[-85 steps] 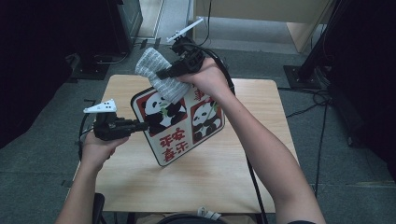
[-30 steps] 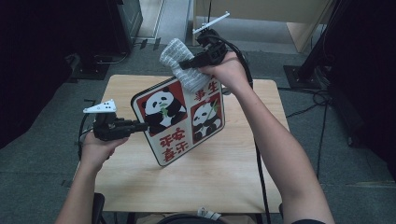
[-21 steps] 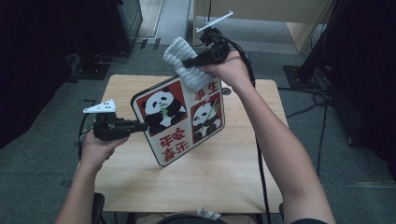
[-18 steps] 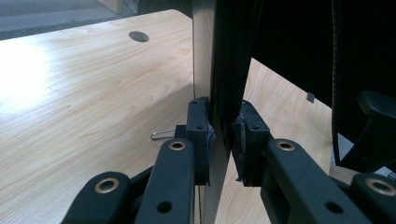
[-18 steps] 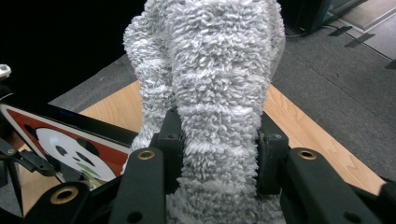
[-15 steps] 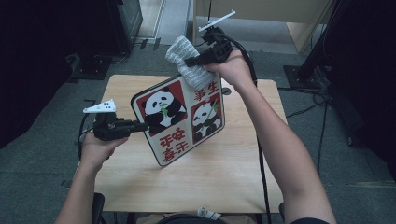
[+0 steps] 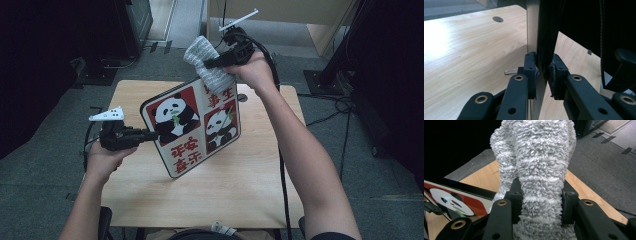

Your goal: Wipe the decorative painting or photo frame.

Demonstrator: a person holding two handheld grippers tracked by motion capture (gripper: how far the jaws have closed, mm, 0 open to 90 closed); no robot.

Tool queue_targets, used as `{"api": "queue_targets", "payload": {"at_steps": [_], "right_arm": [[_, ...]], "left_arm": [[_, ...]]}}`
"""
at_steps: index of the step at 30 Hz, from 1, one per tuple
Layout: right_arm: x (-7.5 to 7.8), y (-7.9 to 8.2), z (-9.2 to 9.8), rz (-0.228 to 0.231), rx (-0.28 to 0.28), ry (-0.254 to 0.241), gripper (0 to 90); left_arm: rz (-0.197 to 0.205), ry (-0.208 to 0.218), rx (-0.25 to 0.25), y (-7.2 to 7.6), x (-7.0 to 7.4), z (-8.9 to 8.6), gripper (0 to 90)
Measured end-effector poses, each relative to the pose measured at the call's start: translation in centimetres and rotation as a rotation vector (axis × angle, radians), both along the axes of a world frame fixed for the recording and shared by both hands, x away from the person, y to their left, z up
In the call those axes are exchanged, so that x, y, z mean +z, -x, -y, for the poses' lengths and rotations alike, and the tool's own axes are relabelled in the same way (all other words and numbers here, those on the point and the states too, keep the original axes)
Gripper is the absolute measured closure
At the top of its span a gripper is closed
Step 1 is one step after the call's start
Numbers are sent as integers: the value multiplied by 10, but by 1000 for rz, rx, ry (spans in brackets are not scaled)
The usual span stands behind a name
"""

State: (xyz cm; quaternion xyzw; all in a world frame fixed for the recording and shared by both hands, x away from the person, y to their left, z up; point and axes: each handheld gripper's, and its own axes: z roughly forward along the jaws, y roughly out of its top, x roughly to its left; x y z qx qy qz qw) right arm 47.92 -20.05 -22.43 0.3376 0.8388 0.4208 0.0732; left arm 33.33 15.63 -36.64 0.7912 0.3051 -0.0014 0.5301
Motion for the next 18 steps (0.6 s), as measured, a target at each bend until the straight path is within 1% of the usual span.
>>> {"api": "queue_targets", "payload": {"at_steps": [18], "right_arm": [[-1,-10,21,11,-61,-6,631]], "left_arm": [[-2,0,-4,0,0,-1,787]]}}
